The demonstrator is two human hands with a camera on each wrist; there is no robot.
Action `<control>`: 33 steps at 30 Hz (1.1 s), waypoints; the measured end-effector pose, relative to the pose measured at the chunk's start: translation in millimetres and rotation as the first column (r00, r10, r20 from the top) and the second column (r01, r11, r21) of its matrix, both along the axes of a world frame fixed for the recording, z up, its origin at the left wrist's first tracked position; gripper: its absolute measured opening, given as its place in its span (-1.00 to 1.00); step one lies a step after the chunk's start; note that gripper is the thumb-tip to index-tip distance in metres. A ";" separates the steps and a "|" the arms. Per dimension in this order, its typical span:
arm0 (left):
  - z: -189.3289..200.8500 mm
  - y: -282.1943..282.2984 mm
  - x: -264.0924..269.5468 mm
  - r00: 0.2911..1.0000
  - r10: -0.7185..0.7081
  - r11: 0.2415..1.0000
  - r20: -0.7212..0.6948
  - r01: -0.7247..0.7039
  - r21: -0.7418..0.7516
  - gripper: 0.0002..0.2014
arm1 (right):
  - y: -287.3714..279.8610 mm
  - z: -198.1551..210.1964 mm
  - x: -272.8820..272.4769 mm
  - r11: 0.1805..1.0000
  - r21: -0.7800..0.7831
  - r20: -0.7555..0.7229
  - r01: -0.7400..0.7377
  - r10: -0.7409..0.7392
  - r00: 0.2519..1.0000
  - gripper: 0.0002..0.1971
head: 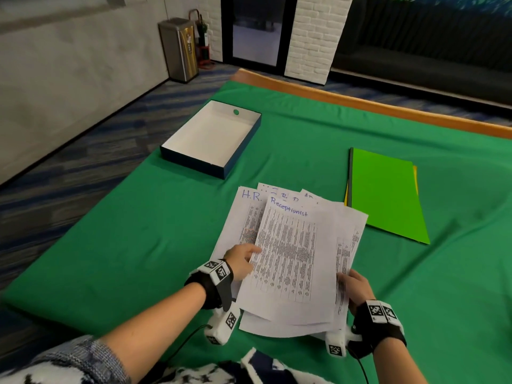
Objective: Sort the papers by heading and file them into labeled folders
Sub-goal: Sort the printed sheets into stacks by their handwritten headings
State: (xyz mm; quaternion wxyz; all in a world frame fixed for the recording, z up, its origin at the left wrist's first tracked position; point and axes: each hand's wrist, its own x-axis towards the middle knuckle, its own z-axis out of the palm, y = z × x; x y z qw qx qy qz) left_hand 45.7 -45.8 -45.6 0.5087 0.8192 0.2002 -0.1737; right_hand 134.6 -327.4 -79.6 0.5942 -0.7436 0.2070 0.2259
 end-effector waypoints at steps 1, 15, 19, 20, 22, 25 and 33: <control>-1.2 -0.3 -1.5 0.999 -0.027 1.000 -0.030 0.027 -0.002 -0.46 | -0.3 -0.7 -0.1 1.000 -0.001 0.001 0.006 -0.006 1.000 -0.83; 51.3 68.2 8.0 0.696 0.555 0.757 0.456 -0.650 0.070 -0.55 | 1.7 19.2 -16.6 0.995 0.060 0.010 -0.079 0.078 0.997 -0.85; 60.8 92.9 4.7 0.613 0.618 0.681 0.492 -0.730 0.054 -0.50 | -0.4 17.8 -16.8 0.994 0.021 -0.020 -0.105 0.106 0.994 -0.82; 60.7 94.5 3.2 0.611 0.620 0.678 0.492 -0.733 0.057 -0.50 | -0.7 18.6 -15.6 0.993 0.010 -0.020 -0.113 0.114 0.993 -0.81; 56.5 94.0 -0.5 0.624 0.618 0.682 0.478 -0.728 0.069 -0.50 | -1.8 16.2 -13.6 0.992 0.000 -0.032 -0.125 0.124 0.992 -0.80; 44.2 90.0 -2.2 0.638 0.617 0.696 0.462 -0.716 0.060 -0.51 | -2.3 11.5 -12.7 0.989 -0.017 -0.029 -0.145 0.145 0.989 -0.85; 52.4 98.8 21.9 0.462 0.679 0.597 0.571 -0.800 -0.062 -0.47 | -9.9 16.7 -23.7 0.970 0.032 0.059 -0.241 0.239 0.969 -0.87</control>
